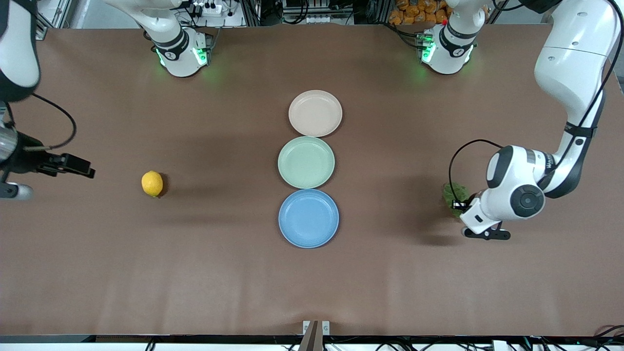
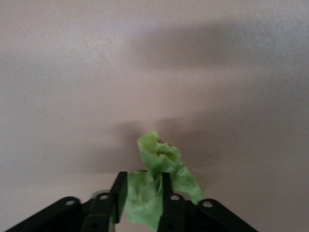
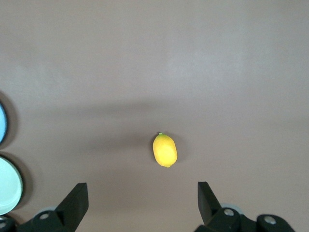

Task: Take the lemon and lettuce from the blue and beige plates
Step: 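Carry the lemon away with the right gripper while the left gripper carries lettuce, then open the left gripper to drop the lettuce onto the table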

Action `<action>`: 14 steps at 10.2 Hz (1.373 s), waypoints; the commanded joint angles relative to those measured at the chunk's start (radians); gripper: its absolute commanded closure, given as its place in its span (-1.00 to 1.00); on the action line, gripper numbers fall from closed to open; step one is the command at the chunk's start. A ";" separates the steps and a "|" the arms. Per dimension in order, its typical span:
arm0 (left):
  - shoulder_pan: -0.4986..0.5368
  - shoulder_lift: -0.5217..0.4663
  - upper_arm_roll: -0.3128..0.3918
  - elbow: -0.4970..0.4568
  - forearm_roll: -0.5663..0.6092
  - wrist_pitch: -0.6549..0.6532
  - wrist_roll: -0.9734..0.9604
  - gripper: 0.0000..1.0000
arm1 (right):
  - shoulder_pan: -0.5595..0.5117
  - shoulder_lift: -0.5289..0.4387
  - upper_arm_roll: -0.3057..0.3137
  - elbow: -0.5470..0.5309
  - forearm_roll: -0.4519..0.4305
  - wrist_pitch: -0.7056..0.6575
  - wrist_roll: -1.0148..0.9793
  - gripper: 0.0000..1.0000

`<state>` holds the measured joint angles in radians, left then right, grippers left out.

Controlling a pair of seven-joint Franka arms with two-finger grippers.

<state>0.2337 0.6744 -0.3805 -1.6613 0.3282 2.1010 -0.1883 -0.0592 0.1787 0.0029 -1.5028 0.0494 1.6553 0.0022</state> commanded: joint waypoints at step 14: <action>-0.279 -0.611 0.306 0.074 -0.288 -0.351 0.046 -1.00 | 0.009 -0.057 0.062 0.044 -0.046 -0.081 0.041 -1.00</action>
<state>0.0663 0.1024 -0.1979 -1.5633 0.0790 1.7735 -0.1716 -0.0519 0.1293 0.0570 -1.4597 0.0097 1.5688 0.0174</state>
